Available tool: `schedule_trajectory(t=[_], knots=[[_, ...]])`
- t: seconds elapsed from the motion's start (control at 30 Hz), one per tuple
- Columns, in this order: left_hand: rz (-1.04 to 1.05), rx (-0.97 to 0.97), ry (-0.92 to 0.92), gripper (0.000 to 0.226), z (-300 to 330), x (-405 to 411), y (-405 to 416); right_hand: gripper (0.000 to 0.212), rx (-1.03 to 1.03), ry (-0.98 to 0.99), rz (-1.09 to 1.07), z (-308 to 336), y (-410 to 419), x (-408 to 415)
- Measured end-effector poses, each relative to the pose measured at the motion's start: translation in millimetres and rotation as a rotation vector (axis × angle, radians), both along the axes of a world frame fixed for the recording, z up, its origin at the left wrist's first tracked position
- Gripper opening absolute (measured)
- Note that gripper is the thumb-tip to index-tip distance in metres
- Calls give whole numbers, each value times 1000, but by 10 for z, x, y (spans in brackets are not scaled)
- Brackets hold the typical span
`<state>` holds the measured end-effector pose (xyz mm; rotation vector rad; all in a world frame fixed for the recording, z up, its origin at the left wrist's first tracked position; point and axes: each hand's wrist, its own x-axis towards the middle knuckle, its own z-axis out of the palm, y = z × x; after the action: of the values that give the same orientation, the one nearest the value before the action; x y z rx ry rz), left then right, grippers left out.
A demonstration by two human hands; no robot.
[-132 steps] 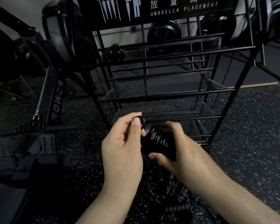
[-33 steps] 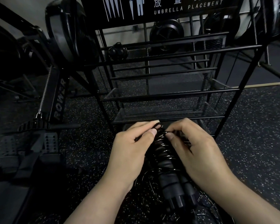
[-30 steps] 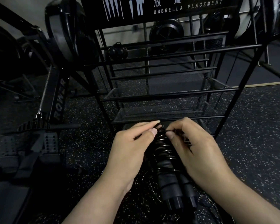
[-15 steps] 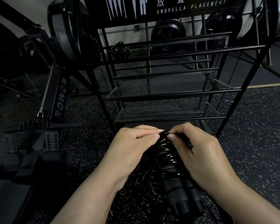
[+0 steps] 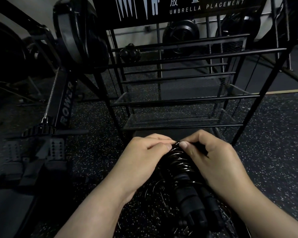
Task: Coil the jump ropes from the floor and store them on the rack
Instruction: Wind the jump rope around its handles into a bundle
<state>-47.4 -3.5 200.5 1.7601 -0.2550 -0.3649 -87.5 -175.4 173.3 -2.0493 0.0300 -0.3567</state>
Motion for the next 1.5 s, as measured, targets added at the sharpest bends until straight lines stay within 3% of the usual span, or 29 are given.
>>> schedule_trajectory(t=[0.23, 0.67, 1.0, 1.2, 1.33, 1.47, 1.5], knots=[[56, -73, -55, 18, -76, -30, -91, 9, 111, 9, 10, 10, -23, 25], [126, -180, 29, 20, -149, -64, -139, 16, 143, -59, 38, -33, 40, 2], [106, -328, 235, 31, -93, -150, -194, 29, 83, -161, 56, -27, 87, 24], [206, -236, 190, 25, -91, -158, -239, 9, 64, -138, 66, -39, 100, -26], [248, -231, 162, 24, -99, -193, -290, 12, 72, -56, 30, -25, 140, -26], [335, -236, 126, 4, -163, -193, -338, 19, -65, -57, 48, -63, 145, -10], [362, -253, 131, 9, -181, -186, -341, 22, -85, -66, 66, -82, 153, -11]])
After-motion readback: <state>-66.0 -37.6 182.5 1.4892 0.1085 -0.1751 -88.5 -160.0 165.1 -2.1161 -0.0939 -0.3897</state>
